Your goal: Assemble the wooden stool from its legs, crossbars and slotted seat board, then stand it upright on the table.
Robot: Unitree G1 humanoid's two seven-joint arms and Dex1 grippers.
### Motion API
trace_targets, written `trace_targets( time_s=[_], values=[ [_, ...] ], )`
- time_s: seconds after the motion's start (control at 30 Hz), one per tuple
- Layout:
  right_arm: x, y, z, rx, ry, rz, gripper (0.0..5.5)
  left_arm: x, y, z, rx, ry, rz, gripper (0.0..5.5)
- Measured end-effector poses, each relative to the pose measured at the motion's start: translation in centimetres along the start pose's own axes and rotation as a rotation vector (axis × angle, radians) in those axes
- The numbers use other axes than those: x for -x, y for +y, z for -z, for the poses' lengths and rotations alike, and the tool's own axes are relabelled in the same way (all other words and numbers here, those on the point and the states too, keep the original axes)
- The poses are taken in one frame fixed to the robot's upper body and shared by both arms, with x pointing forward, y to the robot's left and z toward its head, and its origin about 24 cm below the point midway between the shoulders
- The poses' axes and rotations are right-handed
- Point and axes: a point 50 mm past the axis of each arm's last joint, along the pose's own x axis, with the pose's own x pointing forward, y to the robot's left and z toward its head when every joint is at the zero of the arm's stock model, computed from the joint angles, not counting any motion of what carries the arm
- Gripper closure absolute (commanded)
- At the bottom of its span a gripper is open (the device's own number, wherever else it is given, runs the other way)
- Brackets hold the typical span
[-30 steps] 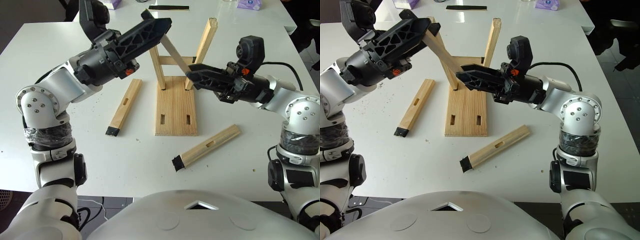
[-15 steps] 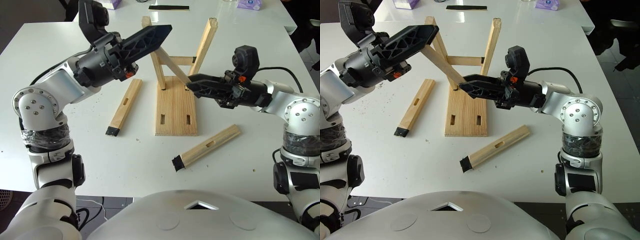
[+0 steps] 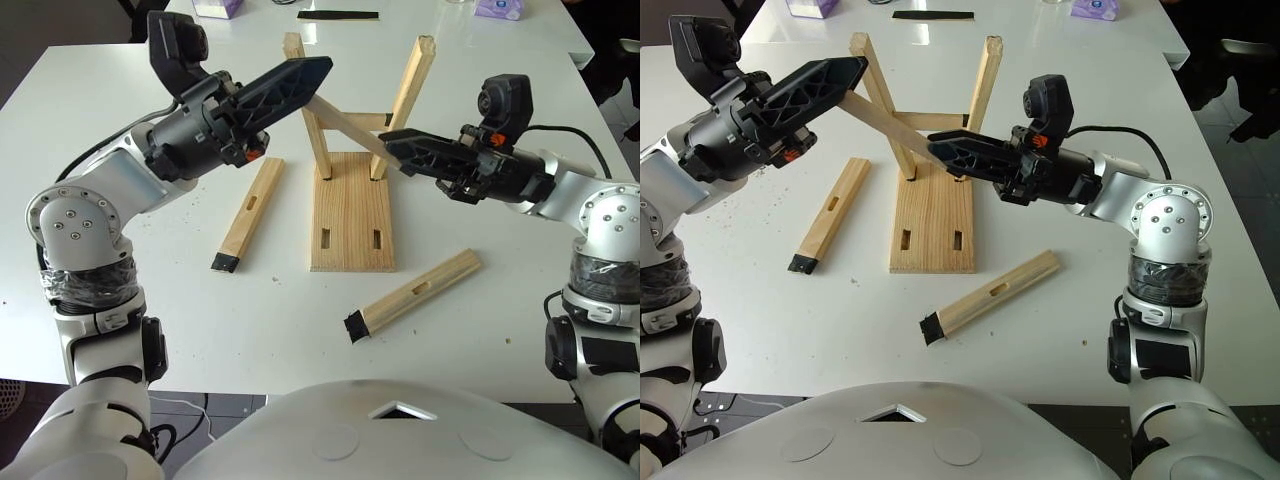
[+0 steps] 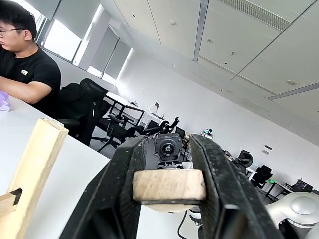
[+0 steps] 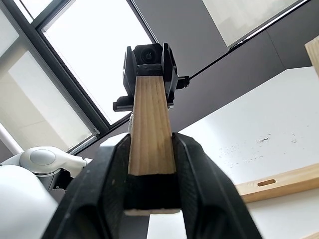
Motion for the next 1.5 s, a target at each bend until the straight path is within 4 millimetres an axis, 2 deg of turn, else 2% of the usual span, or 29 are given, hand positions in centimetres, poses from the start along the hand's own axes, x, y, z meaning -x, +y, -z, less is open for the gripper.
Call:
trace_targets(
  time_s=[0.03, 0.07, 0.17, 0.23, 0.33, 0.53, 0.6, 0.73, 0.83, 0.97, 1.07, 1.17, 1.3, 1.37, 1.5],
  values=[
    [-0.1, -0.1, -0.1, 0.021, -0.003, 0.007, 4.2, 0.1, 0.1, 0.0, -0.011, -0.001, -0.008, 4.15],
    [-0.1, -0.2, -0.1, 0.047, -0.005, 0.014, 3.84, 0.2, 0.2, 0.0, -0.026, -0.002, -0.015, 4.15],
    [0.1, -1.1, -0.2, 0.13, -0.012, 0.074, 3.45, 1.1, 0.7, 0.1, -0.101, 0.033, -0.053, 4.15],
    [1.3, -2.2, -0.2, 0.16, -0.043, 0.149, 3.18, 3.1, 1.2, -0.7, -0.215, 0.076, -0.15, 4.15],
    [2.5, -3.0, 0.1, 0.188, -0.069, 0.236, 2.69, 5.3, 1.6, -1.6, -0.299, 0.11, -0.229, 4.15],
    [3.1, -4.0, 1.4, 0.237, -0.047, 0.339, 2.67, 6.8, 2.6, -1.8, -0.345, 0.151, -0.276, 4.15],
    [2.9, -4.3, 1.7, 0.258, -0.046, 0.35, 2.67, 7.9, 3.0, -1.7, -0.409, 0.229, -0.329, 4.15],
    [3.0, -4.5, 2.3, 0.295, -0.038, 0.38, 2.67, 12.2, 4.1, -2.8, -0.49, 0.381, -0.501, 4.15],
    [3.2, -4.8, 3.6, 0.29, -0.021, 0.413, 2.67, 15.0, 4.6, -3.8, -0.546, 0.513, -0.603, 4.15],
    [3.5, -4.9, 5.1, 0.269, -0.017, 0.442, 2.67, 17.0, 5.1, -3.2, -0.523, 0.609, -0.64, 4.15],
    [3.5, -5.1, 5.1, 0.27, -0.032, 0.465, 2.67, 18.0, 5.3, -1.4, -0.466, 0.68, -0.627, 4.15],
    [3.9, -5.6, 5.3, 0.261, -0.027, 0.499, 2.67, 17.8, 5.0, -0.1, -0.426, 0.696, -0.597, 4.15],
    [4.0, -5.7, 5.3, 0.258, -0.033, 0.503, 2.67, 15.6, 4.3, 1.2, -0.388, 0.669, -0.493, 4.15],
    [3.8, -5.7, 5.3, 0.255, -0.04, 0.498, 2.67, 13.9, 3.9, 1.7, -0.369, 0.624, -0.42, 4.15],
    [3.4, -5.9, 5.1, 0.258, -0.04, 0.489, 2.67, 11.6, 3.6, 1.2, -0.408, 0.573, -0.354, 4.15]
  ],
)
